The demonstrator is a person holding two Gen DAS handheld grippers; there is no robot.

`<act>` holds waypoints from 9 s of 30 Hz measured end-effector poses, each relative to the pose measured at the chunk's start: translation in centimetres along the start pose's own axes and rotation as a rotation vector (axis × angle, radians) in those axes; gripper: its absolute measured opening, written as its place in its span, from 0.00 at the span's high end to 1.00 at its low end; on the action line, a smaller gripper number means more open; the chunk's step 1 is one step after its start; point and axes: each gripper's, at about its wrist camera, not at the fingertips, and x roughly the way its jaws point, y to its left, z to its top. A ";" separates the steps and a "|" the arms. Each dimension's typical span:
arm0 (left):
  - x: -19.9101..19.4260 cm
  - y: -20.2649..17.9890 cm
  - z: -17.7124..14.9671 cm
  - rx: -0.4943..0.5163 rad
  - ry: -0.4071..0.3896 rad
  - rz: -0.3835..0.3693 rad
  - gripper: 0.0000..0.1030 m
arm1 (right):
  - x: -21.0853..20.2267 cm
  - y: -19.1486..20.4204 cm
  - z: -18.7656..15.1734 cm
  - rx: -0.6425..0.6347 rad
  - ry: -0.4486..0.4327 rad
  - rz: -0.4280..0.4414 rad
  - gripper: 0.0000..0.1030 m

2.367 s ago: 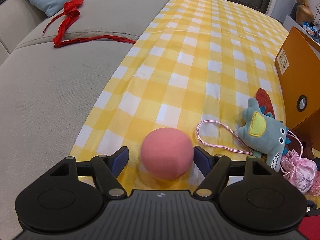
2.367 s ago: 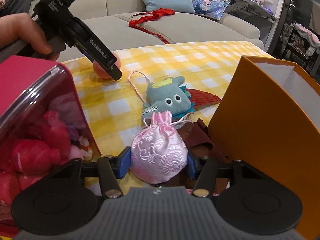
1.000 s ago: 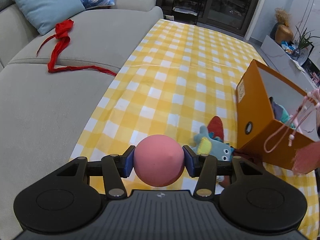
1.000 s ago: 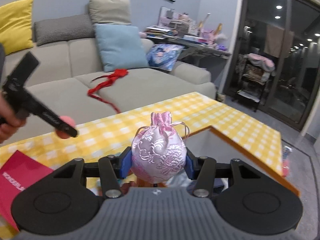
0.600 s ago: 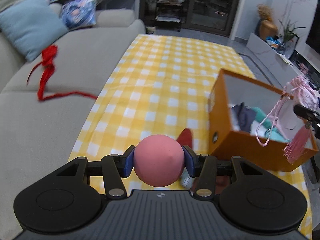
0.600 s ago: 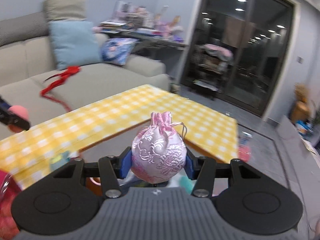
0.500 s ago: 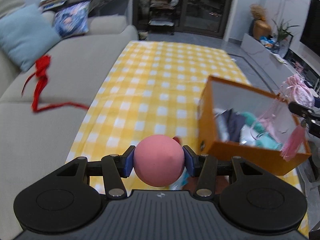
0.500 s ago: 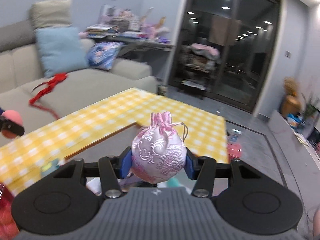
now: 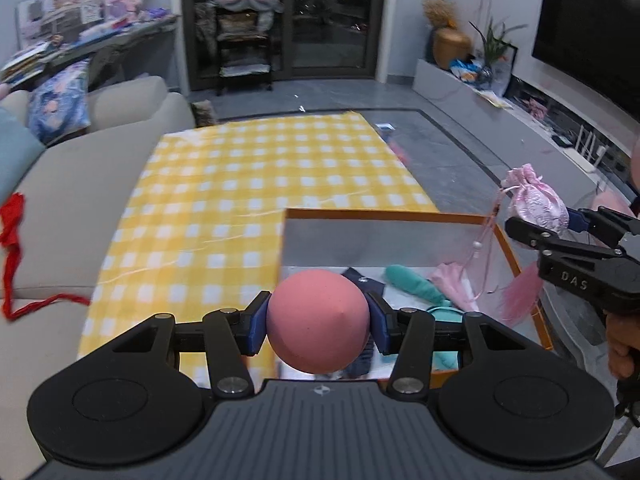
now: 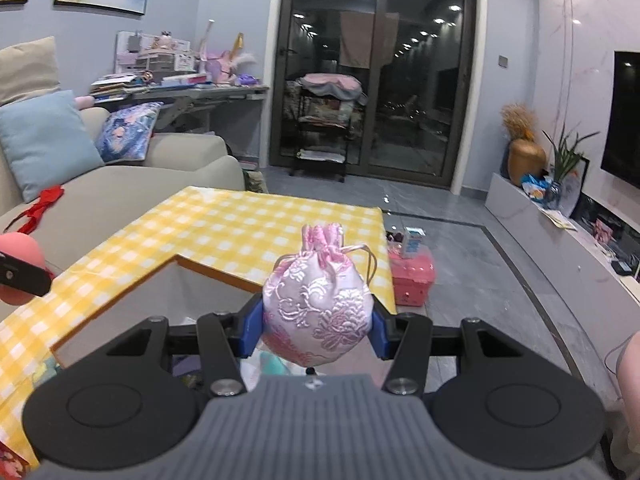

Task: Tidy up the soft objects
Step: 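Carry the pink ball and pink pouch with both tools over the orange box, then open both tools to drop the ball and pouch into the box, then move both tools back toward the teal dinosaur plush and brown cloth, then grasp the teal dinosaur plush with the left tool while the right tool grasps the brown cloth, then lift the dinosaur plush and brown cloth with both tools toward the orange box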

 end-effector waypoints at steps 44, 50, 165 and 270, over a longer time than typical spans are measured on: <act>15.8 -4.6 -2.3 0.208 0.331 0.118 0.42 | 10.2 5.2 -5.8 0.079 0.444 0.250 0.50; 16.0 -4.8 -2.2 0.212 0.345 0.128 0.39 | 10.1 5.0 -6.0 0.087 0.447 0.242 0.48; 10.6 12.7 -11.6 0.076 0.337 -0.106 0.41 | 5.8 18.6 -12.9 -0.383 0.466 0.466 0.94; -15.1 -1.0 -26.4 0.018 0.551 -0.088 0.43 | -17.9 10.4 -15.0 -0.255 0.494 0.428 0.92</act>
